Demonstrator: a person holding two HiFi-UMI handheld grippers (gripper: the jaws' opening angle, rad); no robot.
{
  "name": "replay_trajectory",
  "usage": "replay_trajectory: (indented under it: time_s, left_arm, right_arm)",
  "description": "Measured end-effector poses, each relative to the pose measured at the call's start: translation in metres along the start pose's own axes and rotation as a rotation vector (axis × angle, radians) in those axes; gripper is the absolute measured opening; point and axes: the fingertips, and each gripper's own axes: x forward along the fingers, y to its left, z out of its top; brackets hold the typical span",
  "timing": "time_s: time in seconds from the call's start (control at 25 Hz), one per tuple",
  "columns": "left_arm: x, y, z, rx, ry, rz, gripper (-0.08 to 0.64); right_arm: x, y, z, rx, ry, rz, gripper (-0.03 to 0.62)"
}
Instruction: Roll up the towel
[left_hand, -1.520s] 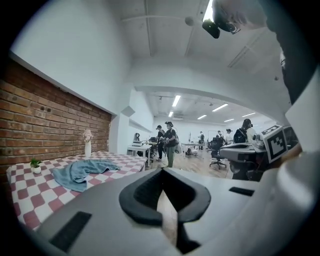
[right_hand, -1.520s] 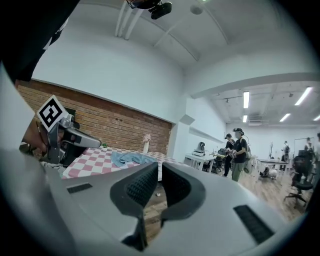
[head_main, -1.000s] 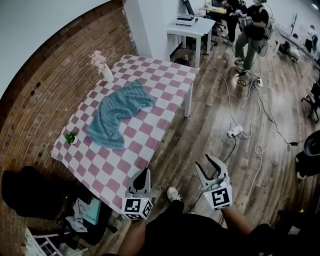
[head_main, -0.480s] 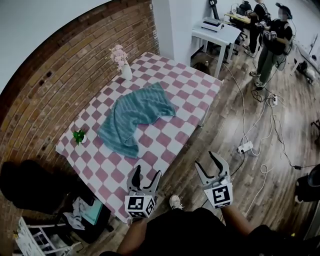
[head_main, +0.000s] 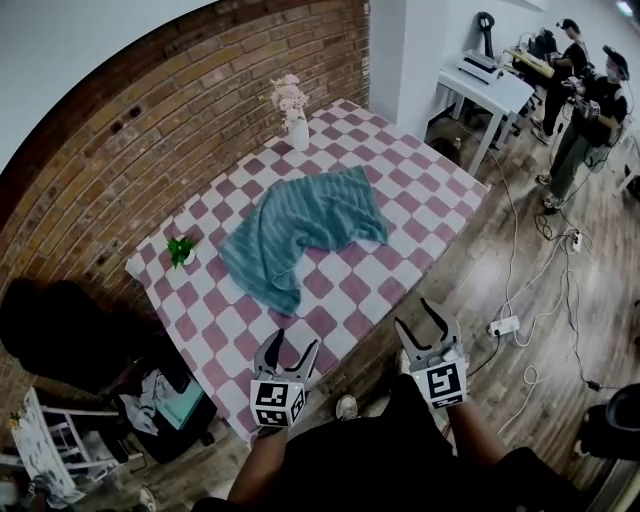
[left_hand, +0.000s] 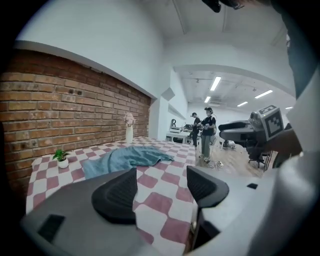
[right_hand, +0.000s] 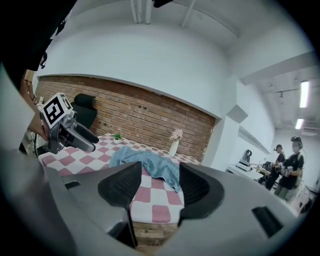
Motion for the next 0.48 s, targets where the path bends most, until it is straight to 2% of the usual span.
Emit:
replay_trajectory:
  time_s: [0.28, 0.48]
  left_arm:
    - [0.032, 0.021, -0.01, -0.005, 0.058, 0.105, 0.281]
    - [0.065, 0.035, -0.019, -0.014, 0.129, 0.223, 0.265]
  right_arm:
    - [0.061, -0.036, -0.029, -0.038, 0.02, 0.097, 0.221]
    - [0.109, -0.063, -0.056, -0.03, 0.063, 0.222, 0.212]
